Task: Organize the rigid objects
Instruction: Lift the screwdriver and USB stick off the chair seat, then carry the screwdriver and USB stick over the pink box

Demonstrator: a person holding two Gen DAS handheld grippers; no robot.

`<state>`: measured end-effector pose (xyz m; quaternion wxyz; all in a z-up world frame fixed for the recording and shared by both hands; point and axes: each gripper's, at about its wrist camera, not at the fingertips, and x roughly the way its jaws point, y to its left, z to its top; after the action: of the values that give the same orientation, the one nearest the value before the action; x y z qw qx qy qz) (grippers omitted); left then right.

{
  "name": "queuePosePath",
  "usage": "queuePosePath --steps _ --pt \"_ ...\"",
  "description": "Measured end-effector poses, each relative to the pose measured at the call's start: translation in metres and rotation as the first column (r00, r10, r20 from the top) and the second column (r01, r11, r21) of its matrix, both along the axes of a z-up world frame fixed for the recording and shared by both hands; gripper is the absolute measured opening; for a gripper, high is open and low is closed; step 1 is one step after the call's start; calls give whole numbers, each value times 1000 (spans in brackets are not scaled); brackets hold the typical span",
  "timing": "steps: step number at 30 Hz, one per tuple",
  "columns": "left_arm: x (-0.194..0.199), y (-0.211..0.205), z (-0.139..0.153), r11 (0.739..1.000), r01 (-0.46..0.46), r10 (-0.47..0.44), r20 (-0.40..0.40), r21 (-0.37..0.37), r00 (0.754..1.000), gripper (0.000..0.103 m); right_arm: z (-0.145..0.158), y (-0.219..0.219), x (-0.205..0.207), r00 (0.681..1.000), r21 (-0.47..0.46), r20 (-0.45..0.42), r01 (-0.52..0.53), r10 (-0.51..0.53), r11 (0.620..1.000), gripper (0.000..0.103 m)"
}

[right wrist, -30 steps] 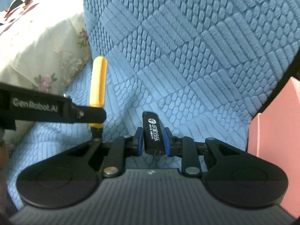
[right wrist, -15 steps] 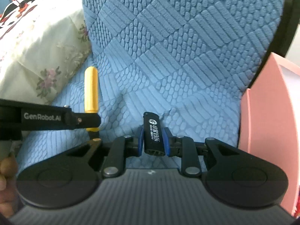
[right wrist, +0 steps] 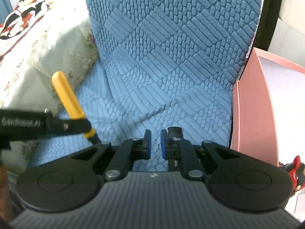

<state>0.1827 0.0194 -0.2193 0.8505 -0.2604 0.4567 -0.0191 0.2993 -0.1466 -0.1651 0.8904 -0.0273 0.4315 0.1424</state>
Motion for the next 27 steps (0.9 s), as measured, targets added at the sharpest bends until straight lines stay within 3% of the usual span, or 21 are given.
queuePosePath --steps 4,6,8,17,23,27 --pt "-11 -4 -8 1000 1 -1 -34 -8 999 19 -10 -6 -1 1000 21 -18 24 -24 999 17" --pt "-15 -5 -12 1000 0 -1 -49 -10 999 19 -18 -8 1 999 -1 -30 42 -42 999 32" --pt "-18 -4 -15 1000 -3 3 -56 -12 998 19 -26 -10 2 998 -40 -29 54 -55 998 35" --pt "-3 -4 -25 999 -30 29 -71 -14 997 19 -60 -15 8 997 -90 -40 68 -71 994 35" --pt "20 -11 -46 999 -32 34 -94 17 995 19 -62 -2 9 1000 -102 -10 24 -26 994 26" --pt "28 -17 -51 999 -21 24 -102 33 994 19 -59 -10 11 998 -38 -40 52 -54 998 26"
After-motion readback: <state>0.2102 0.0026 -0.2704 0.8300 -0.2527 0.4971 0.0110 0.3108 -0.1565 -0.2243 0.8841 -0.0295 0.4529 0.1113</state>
